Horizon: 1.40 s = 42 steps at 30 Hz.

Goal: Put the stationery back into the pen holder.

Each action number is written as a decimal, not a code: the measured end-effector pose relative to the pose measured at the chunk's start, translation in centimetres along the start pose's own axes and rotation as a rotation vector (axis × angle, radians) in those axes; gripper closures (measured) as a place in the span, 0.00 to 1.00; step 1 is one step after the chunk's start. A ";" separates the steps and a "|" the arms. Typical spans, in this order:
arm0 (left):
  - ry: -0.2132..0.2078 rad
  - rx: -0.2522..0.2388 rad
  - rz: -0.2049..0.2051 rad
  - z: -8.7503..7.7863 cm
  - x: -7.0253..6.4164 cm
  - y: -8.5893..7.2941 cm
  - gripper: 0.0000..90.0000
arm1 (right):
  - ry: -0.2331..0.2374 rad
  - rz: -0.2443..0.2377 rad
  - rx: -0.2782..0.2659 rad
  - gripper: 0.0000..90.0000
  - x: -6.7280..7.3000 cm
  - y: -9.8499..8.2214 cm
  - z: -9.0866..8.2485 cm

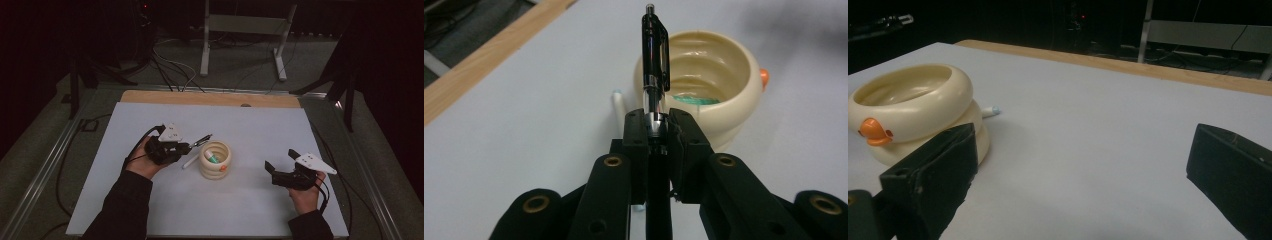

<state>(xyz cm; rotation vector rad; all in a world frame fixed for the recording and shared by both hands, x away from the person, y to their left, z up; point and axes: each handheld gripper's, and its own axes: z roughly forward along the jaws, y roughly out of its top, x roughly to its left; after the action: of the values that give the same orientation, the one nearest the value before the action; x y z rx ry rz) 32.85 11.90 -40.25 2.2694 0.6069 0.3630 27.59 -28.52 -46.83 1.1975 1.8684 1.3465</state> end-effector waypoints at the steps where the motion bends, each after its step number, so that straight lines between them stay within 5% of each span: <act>1: 0.000 0.007 0.003 0.1 -0.1 0.1 0.89 | 0.000 0.000 0.000 0.00 0.0 0.0 0.0; 25: -0.063 0.149 0.086 2.8 -1.9 1.6 0.89 | 0.000 0.004 -0.001 0.00 -0.1 0.0 0.0; 42: -0.078 0.206 0.095 3.6 -2.0 3.1 0.89 | 0.001 0.000 -0.003 0.00 -0.1 0.0 0.0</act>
<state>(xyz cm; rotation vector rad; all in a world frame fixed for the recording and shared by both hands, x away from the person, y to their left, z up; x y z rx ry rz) 33.71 6.79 -40.60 2.5038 0.5177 0.2672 27.62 -28.62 -46.80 1.1959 1.8659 1.3496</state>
